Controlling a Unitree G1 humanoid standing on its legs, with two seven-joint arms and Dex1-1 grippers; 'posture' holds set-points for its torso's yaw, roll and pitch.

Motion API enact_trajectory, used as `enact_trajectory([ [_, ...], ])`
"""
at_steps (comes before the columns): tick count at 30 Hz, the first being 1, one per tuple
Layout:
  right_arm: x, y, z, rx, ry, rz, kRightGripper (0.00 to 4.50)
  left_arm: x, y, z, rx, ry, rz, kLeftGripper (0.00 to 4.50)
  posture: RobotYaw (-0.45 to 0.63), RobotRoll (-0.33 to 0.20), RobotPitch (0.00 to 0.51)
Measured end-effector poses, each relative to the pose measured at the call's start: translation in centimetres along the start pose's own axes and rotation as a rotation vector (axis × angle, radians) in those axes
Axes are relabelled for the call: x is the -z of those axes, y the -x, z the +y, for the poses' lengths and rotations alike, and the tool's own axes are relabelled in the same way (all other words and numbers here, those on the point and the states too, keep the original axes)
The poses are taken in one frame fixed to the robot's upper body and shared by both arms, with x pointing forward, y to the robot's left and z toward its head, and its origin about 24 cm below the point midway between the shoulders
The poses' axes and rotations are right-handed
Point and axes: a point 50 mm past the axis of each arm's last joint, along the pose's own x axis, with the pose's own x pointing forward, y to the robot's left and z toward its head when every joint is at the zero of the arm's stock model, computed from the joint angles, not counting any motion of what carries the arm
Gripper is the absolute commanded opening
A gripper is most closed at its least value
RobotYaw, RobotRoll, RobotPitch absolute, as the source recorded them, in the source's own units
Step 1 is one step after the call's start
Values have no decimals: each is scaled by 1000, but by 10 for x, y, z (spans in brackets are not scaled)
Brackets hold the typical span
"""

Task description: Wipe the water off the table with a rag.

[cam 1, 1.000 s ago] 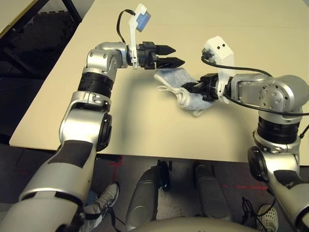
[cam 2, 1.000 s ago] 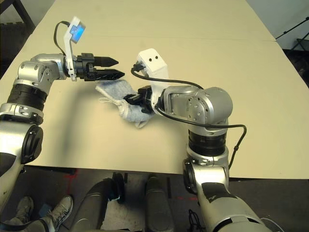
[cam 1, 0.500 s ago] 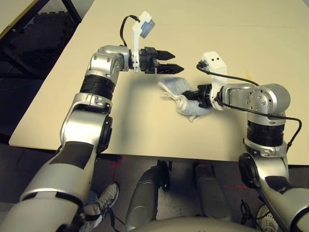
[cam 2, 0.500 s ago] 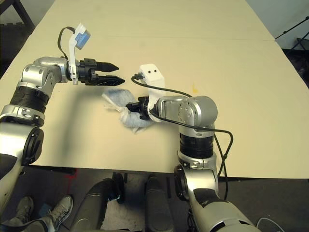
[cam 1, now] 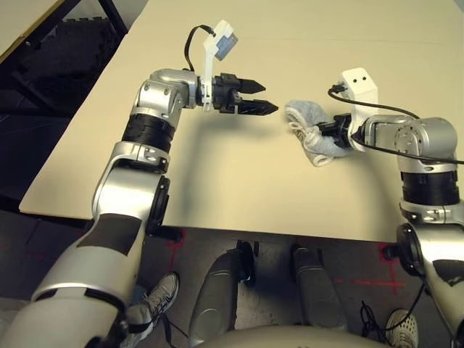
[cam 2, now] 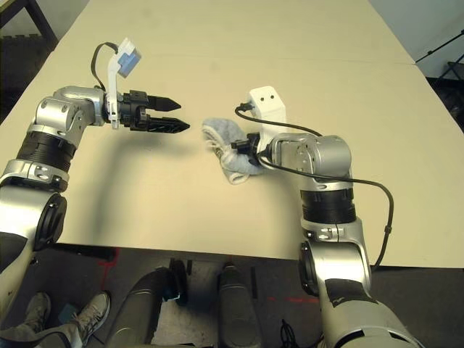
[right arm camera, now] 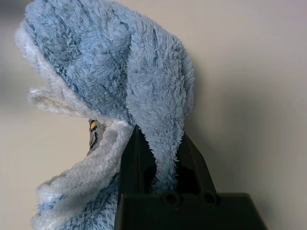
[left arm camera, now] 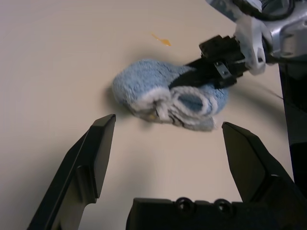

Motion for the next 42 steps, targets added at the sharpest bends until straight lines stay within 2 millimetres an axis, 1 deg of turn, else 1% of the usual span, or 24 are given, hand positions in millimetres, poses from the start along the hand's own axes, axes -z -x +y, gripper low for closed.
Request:
enact_trajectory([
  [7,-4,7,-38,147,-11,-24,195,7,-2,-2,12,6,29,4500,-187,0,268],
  [9,-5,10,-52,199,-13,-30,195,8,-3,-2,16,5,35,4500,-187,0,268],
  [12,-3,18,-73,272,-22,-35,195,14,-4,-2,17,16,41,4500,-190,0,268],
  [17,0,27,-100,372,-26,-38,195,15,-7,-4,29,16,43,4500,-194,0,268],
  [19,0,30,-108,403,-28,-38,195,16,-8,-5,33,15,44,4500,-194,0,268],
  [23,2,31,-116,418,-32,-42,194,17,-9,-6,39,15,45,4500,-194,0,266],
  [29,5,31,-122,435,-21,-50,192,17,-9,-6,43,14,44,4500,-191,0,267],
  [32,7,35,-131,476,0,-52,191,17,-10,-7,48,7,44,4500,-191,0,267],
  [38,10,48,-149,569,33,-45,191,23,-9,-7,46,29,49,4500,-188,0,266],
  [42,5,52,-150,594,43,-64,191,22,-11,-6,17,21,30,4500,-178,0,264],
])
